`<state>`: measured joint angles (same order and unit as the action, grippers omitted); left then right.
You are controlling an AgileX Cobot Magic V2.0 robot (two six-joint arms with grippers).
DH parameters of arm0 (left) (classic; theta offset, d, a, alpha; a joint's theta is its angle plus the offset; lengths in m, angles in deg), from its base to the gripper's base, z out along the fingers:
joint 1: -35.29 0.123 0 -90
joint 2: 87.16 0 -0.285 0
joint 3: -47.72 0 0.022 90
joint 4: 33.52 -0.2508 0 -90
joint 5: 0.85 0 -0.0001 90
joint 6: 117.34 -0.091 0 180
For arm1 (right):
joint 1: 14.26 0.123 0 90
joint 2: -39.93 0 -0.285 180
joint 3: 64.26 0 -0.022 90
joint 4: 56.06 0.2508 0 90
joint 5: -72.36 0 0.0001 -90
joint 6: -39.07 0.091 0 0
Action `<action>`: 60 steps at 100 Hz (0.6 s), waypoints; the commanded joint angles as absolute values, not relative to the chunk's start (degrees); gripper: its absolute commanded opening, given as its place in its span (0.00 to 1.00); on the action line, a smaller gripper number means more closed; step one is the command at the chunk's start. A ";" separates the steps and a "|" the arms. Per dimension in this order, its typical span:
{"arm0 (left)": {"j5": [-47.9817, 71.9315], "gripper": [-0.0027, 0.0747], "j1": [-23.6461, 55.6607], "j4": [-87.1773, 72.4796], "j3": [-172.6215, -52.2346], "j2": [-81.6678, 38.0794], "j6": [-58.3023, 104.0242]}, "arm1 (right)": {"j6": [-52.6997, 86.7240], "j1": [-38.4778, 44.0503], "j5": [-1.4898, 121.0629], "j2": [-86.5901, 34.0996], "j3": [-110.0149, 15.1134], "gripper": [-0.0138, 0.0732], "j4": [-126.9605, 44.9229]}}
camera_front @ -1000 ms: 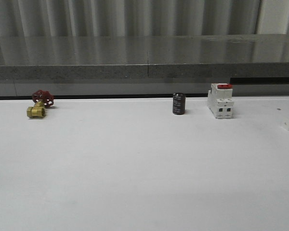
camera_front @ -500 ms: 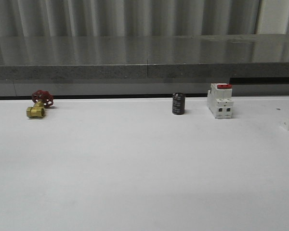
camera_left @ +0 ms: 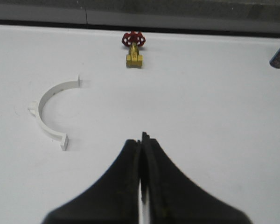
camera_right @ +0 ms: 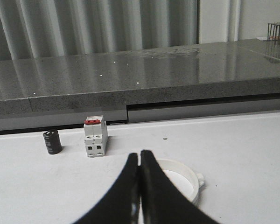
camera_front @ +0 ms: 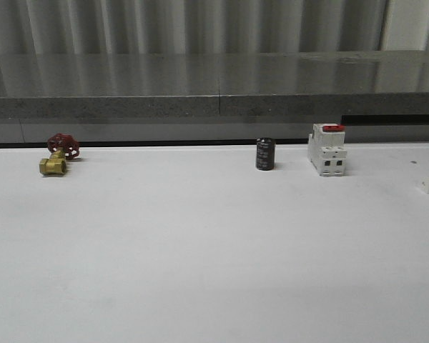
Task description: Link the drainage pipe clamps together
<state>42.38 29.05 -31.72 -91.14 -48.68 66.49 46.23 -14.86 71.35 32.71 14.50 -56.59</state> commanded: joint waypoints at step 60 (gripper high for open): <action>41.62 0.86 31.34 -31.60 -97.07 -33.35 67.06 | 46.32 -14.85 76.21 33.82 13.56 0.08 -56.75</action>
<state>45.33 29.88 -31.72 -93.07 -38.86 66.49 46.23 -14.86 71.35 32.71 14.50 -56.59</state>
